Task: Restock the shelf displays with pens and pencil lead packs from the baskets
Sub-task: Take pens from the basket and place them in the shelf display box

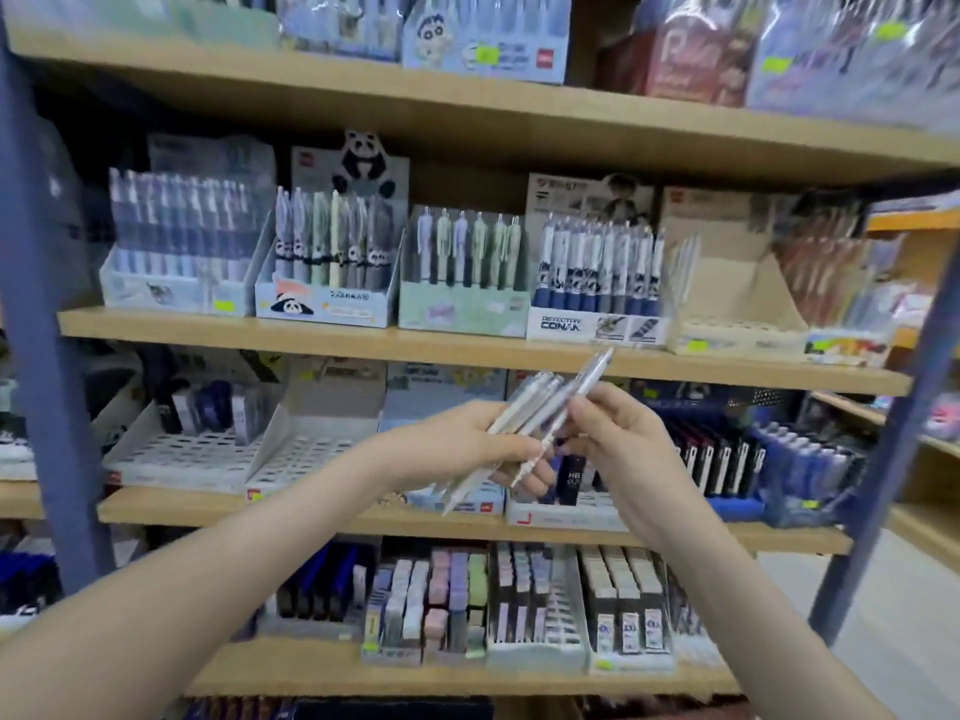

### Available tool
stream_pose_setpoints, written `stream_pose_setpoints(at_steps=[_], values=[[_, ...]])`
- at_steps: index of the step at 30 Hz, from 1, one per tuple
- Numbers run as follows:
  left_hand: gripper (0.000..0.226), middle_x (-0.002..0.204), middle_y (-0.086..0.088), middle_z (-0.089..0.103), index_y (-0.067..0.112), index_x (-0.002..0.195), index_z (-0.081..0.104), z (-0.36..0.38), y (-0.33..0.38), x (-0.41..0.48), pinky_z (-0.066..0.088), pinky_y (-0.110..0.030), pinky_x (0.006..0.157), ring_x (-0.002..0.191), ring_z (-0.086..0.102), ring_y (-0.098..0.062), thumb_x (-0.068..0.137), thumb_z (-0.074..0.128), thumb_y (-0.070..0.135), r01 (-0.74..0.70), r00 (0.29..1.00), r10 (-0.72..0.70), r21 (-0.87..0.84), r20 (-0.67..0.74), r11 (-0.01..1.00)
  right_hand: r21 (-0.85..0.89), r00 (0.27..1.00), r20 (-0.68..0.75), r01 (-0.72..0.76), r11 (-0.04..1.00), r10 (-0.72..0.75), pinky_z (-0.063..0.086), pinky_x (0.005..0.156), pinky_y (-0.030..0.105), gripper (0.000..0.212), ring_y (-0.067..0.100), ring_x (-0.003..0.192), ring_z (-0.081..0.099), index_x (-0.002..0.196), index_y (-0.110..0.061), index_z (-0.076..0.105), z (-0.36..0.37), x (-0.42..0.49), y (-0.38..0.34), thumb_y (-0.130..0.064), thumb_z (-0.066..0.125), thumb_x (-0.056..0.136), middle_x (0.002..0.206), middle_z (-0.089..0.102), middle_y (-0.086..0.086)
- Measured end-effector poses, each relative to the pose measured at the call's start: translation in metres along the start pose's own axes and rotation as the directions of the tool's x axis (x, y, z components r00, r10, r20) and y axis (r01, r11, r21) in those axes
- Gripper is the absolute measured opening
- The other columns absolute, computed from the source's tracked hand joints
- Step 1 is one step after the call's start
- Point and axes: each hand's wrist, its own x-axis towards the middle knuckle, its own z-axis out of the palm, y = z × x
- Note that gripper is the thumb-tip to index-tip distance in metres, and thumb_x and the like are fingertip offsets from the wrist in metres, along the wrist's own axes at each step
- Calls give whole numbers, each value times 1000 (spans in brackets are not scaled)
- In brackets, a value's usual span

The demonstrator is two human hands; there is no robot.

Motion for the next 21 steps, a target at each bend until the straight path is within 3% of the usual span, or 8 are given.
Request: stream_pose_setpoints(at_steps=[5, 10, 15, 21], values=[[19, 107, -10, 70, 8, 113, 60, -6, 25, 39, 56, -25, 84, 96, 69, -17, 98, 50, 15, -68, 996, 71, 62, -50, 996, -3, 986, -130, 100, 995, -100, 50, 64, 24, 16, 12, 71, 62, 104, -16, 65, -36, 26, -23, -15, 56, 91, 78, 69, -1], [21, 101, -6, 72, 7, 107, 61, -16, 56, 79, 55, -23, 83, 93, 70, -15, 95, 52, 20, -132, 989, 134, 27, -71, 991, -196, 882, -338, 277, 941, -330, 54, 73, 26, 13, 11, 73, 64, 105, -15, 61, -88, 67, -61, -15, 57, 93, 78, 68, -2], [21, 97, -8, 73, 11, 102, 63, -15, 78, 123, 55, -33, 88, 94, 70, -21, 97, 47, 25, -269, 953, 261, -30, -156, 963, -343, 787, -474, 249, 906, -396, 55, 80, 31, 10, 13, 82, 66, 103, -15, 60, -140, 118, -68, -17, 55, 95, 88, 67, 1], [22, 91, -8, 74, 10, 103, 63, -10, 87, 167, 52, -42, 94, 94, 70, -24, 96, 49, 25, -299, 930, 226, -241, -288, 923, -512, 810, -412, 173, 841, -417, 53, 71, 29, 16, 14, 85, 63, 110, -14, 59, -166, 157, -62, -16, 51, 96, 95, 65, 2]])
